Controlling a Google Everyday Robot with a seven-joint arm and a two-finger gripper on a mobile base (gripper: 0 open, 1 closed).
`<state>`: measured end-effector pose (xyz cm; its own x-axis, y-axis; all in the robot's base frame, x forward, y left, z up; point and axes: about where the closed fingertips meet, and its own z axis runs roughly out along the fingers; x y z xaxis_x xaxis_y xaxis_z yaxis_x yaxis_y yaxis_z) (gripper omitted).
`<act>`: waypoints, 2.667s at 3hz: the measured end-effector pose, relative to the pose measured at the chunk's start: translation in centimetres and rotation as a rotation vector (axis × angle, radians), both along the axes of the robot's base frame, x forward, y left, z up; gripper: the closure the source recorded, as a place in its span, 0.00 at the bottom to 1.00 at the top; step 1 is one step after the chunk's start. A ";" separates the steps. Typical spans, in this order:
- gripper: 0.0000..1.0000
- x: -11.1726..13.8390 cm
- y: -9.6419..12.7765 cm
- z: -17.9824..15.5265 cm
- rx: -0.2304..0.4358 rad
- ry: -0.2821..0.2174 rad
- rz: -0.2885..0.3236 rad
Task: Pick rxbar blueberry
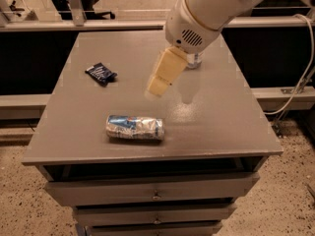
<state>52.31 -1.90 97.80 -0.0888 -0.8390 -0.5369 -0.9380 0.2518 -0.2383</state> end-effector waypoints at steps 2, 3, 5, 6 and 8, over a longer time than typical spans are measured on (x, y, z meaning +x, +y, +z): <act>0.00 4.5 7.2 -7.3 0.182 0.052 -0.050; 0.00 9.2 11.2 -9.0 0.293 0.027 -0.093; 0.00 15.8 16.0 -10.4 0.404 -0.029 -0.158; 0.00 17.2 17.0 -11.7 0.409 -0.038 -0.175; 0.18 18.2 17.8 -13.3 0.404 -0.033 -0.196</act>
Offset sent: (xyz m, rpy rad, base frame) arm 0.1092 0.1340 -0.1103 0.3474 -0.0041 -0.1108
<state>70.51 15.86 84.55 -0.2024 -0.5304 -0.8232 -0.8571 0.5026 -0.1130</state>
